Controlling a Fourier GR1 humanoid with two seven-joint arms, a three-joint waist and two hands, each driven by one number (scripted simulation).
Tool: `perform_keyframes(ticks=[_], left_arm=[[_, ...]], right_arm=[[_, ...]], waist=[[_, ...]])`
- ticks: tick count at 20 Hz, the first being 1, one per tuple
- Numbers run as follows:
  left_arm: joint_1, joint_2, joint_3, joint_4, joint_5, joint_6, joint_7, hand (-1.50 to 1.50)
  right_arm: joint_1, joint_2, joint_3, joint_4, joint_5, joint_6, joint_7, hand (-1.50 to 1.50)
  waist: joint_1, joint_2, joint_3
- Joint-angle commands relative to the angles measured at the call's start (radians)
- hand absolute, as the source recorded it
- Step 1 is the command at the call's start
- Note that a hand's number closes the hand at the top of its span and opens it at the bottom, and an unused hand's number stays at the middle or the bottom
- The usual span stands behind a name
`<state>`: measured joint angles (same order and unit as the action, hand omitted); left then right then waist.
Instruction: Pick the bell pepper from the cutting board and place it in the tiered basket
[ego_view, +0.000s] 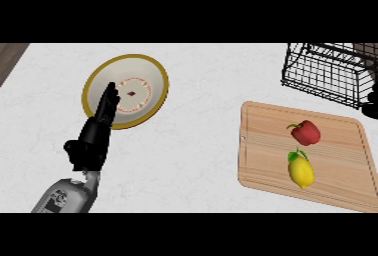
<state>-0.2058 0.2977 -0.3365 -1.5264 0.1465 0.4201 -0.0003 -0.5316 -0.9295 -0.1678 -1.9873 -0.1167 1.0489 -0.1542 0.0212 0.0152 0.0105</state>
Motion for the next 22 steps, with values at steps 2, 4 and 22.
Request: perform_keyframes(ticks=[2, 4, 22], left_arm=[[0.02, 0.003, -0.002, -0.007, -0.008, -0.002, 0.003, 0.0], [-0.032, -0.032, -0.01, 0.017, -0.014, 0.007, 0.008, 0.0], [0.03, -0.063, -0.029, 0.013, -0.063, 0.011, -0.014, 0.0]], right_arm=[[0.093, 0.019, 0.026, -0.112, 0.18, 0.093, -0.218, -1.5], [0.096, -0.022, 0.066, -0.095, 0.241, 0.082, -0.238, -1.5], [0.321, -0.223, 0.327, 0.324, 0.87, -0.721, -0.808, -1.5]], waist=[[-0.003, -0.004, -0.001], [0.0, 0.005, -0.002], [0.009, -0.005, -0.009]])
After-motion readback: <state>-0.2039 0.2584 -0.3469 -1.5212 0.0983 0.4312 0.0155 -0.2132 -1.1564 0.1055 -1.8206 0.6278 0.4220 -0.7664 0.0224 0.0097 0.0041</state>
